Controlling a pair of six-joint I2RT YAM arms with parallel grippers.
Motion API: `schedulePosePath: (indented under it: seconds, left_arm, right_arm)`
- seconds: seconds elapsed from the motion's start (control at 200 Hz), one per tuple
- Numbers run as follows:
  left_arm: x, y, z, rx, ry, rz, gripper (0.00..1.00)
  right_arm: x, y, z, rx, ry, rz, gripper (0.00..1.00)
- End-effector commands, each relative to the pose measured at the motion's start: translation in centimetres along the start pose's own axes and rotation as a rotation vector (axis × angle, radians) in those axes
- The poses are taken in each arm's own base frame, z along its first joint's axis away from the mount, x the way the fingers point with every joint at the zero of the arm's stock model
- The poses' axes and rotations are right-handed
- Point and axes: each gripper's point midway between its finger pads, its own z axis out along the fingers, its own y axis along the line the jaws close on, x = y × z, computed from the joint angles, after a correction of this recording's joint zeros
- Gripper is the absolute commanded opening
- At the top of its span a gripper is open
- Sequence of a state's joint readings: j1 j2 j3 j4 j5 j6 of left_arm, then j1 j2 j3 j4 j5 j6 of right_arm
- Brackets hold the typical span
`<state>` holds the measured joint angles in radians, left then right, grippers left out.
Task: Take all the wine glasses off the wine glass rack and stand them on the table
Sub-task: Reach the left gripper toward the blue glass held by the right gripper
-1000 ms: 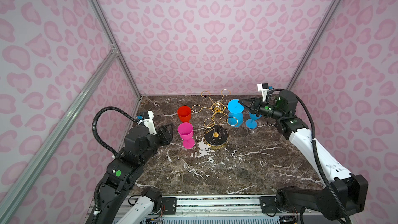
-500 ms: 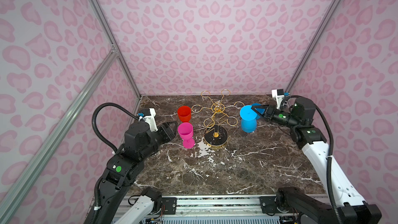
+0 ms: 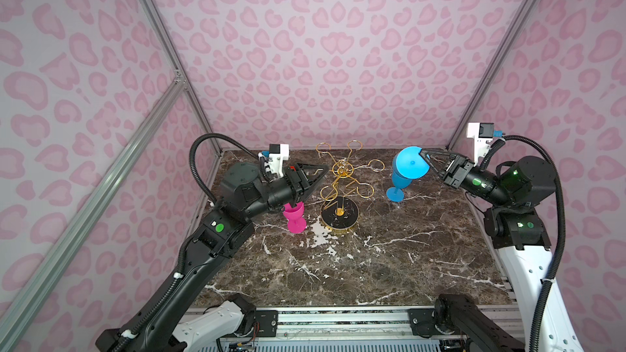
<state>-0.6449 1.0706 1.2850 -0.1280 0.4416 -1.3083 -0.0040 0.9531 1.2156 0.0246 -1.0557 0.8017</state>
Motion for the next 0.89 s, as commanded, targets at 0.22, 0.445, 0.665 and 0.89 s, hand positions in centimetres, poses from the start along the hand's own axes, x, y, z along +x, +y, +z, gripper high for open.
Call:
schedulePosePath:
  seconds: [0.22, 0.445, 0.665, 0.89]
  left_arm:
    - [1.8, -6.1, 5.7, 0.251, 0.126, -0.078, 0.53]
    - [3.7, -6.7, 7.5, 0.285, 0.207, -0.121, 0.53]
    - [5.5, -6.5, 8.3, 0.284, 0.278, -0.165, 0.53]
    - [7.0, -6.8, 9.2, 0.309, 0.355, -0.213, 0.52]
  right_arm:
    - [0.7, 7.5, 1.5, -0.234, 0.002, -0.239, 0.00]
    - [2.0, 8.1, 2.1, -0.273, 0.039, -0.292, 0.00]
    - [2.7, 8.6, 1.7, -0.287, 0.035, -0.411, 0.00]
    - [3.6, 9.3, 1.1, -0.313, 0.038, -0.533, 0.00]
